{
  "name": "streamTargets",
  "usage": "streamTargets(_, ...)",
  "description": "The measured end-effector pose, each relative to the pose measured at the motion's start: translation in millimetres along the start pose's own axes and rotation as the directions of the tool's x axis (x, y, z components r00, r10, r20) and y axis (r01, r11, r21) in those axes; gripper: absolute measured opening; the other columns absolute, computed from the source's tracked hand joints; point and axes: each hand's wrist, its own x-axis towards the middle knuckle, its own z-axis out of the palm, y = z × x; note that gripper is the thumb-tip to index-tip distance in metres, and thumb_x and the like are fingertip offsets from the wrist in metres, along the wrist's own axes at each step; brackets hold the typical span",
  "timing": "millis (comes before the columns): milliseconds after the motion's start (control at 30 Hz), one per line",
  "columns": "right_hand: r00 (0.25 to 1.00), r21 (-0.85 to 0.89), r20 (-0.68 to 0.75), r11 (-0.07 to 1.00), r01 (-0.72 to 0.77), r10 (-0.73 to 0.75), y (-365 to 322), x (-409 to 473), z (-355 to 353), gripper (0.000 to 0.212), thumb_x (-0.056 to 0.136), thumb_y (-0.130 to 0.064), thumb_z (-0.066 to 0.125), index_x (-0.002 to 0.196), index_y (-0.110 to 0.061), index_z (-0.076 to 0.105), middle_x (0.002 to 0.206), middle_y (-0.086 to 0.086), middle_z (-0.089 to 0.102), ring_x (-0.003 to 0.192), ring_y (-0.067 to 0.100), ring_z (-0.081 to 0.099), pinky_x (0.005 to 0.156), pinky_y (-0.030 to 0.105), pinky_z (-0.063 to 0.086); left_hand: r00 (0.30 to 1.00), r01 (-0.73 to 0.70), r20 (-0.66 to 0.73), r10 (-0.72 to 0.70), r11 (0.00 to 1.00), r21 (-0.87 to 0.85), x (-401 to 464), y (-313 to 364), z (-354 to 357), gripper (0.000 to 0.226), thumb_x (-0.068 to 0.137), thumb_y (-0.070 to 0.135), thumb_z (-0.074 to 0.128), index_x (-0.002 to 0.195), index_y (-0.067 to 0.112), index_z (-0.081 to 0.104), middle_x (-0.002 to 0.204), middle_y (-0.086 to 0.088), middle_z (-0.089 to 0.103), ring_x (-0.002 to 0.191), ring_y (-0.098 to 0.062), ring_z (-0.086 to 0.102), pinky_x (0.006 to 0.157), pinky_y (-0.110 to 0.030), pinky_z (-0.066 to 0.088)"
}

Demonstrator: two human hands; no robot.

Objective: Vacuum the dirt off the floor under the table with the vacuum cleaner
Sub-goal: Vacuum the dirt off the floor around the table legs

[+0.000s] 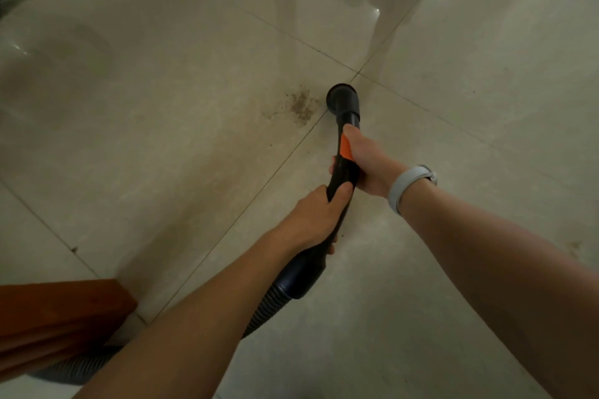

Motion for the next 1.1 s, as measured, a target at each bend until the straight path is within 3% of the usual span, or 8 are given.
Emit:
streamTargets(133, 1.000, -0.064, 0.018, 0.998, 0.014, -0.013, -4, -2, 3, 0.028, 0.098, -0.037, 0.044, 0.088, -0.011, 0.042, 0.076, 0.010, 0.051, 0.061, 0.020, 0.053, 0.055, 0.032, 0.050, 1.000, 0.004, -0.028, -0.006, 0.998, -0.059, -2, -1, 3, 0.037, 0.097, 0.054, 0.030, 0.086, 0.020, 0.040, 0.071, -0.008, 0.058, 0.046, -0.014, 0.056, 0.048, -0.025, 0.049)
streamTargets(333, 0.997, -0.028, 0.062, 0.999, -0.035, 0.036, 6, -8, 3, 0.032, 0.097, -0.040, 0.046, 0.104, -0.010, 0.043, 0.081, 0.010, 0.051, 0.065, 0.020, 0.053, 0.056, 0.031, 0.049, 0.997, 0.021, -0.069, -0.020, 1.000, 0.016, -14, -3, 5, 0.039, 0.096, 0.056, 0.028, 0.093, 0.019, 0.041, 0.073, -0.007, 0.059, 0.050, -0.015, 0.057, 0.058, -0.030, 0.054)
streamTargets(500, 0.990, 0.070, 0.100, 0.992, -0.107, 0.100, 20, -16, 8, 0.035, 0.094, -0.042, 0.051, 0.104, -0.009, 0.045, 0.076, 0.010, 0.052, 0.060, 0.020, 0.053, 0.055, 0.031, 0.050, 0.995, 0.076, -0.074, -0.070, 0.994, 0.081, -27, -11, 4, 0.041, 0.096, 0.058, 0.028, 0.101, 0.018, 0.040, 0.077, -0.006, 0.061, 0.056, -0.017, 0.061, 0.071, -0.038, 0.059)
streamTargets(600, 0.983, 0.129, 0.128, 0.980, -0.150, 0.133, 34, -21, 11, 0.041, 0.091, -0.045, 0.053, 0.112, -0.010, 0.046, 0.073, 0.009, 0.053, 0.056, 0.020, 0.053, 0.054, 0.028, 0.050, 0.994, 0.073, -0.091, -0.059, 0.984, 0.162, -38, -19, 4, 0.043, 0.096, 0.057, 0.027, 0.105, 0.017, 0.039, 0.078, -0.006, 0.060, 0.054, -0.016, 0.060, 0.065, -0.034, 0.056)
streamTargets(767, 0.978, 0.185, 0.144, 0.967, -0.174, 0.148, 51, -37, 31, 0.035, 0.092, -0.042, 0.053, 0.107, -0.011, 0.045, 0.079, 0.009, 0.051, 0.061, 0.020, 0.052, 0.055, 0.030, 0.050, 0.994, 0.053, -0.100, -0.037, 0.986, 0.161, -58, -43, -6, 0.041, 0.096, 0.057, 0.028, 0.097, 0.018, 0.041, 0.074, -0.005, 0.060, 0.050, -0.014, 0.058, 0.059, -0.031, 0.055)
streamTargets(867, 0.977, 0.147, 0.163, 0.975, -0.165, 0.140, 61, -48, 47, 0.027, 0.095, -0.038, 0.050, 0.099, -0.012, 0.044, 0.080, 0.010, 0.049, 0.063, 0.021, 0.051, 0.059, 0.033, 0.050, 0.994, 0.039, -0.111, -0.025, 0.990, 0.134, -73, -61, -12, 0.039, 0.095, 0.058, 0.029, 0.086, 0.022, 0.039, 0.070, -0.004, 0.060, 0.046, -0.012, 0.056, 0.057, -0.029, 0.054)
streamTargets(1000, 0.977, 0.067, 0.173, 0.988, -0.139, 0.125, 74, -59, 70, 0.024, 0.096, -0.037, 0.047, 0.094, -0.012, 0.044, 0.081, 0.010, 0.048, 0.065, 0.022, 0.051, 0.062, 0.036, 0.052, 0.991, 0.047, -0.131, -0.035, 0.995, 0.091, -88, -82, -23, 0.038, 0.096, 0.054, 0.030, 0.085, 0.020, 0.041, 0.065, -0.003, 0.060, 0.043, -0.012, 0.055, 0.051, -0.025, 0.052)
streamTargets(1100, 0.982, -0.060, 0.167, 0.995, -0.081, 0.090, 76, -60, 90, 0.026, 0.097, -0.037, 0.044, 0.085, -0.013, 0.044, 0.079, 0.009, 0.049, 0.069, 0.025, 0.053, 0.078, 0.043, 0.056, 0.990, 0.040, -0.140, -0.036, 0.999, 0.021, -94, -95, -37, 0.042, 0.096, 0.053, 0.030, 0.092, 0.015, 0.046, 0.063, -0.004, 0.062, 0.041, -0.012, 0.056, 0.047, -0.022, 0.048)
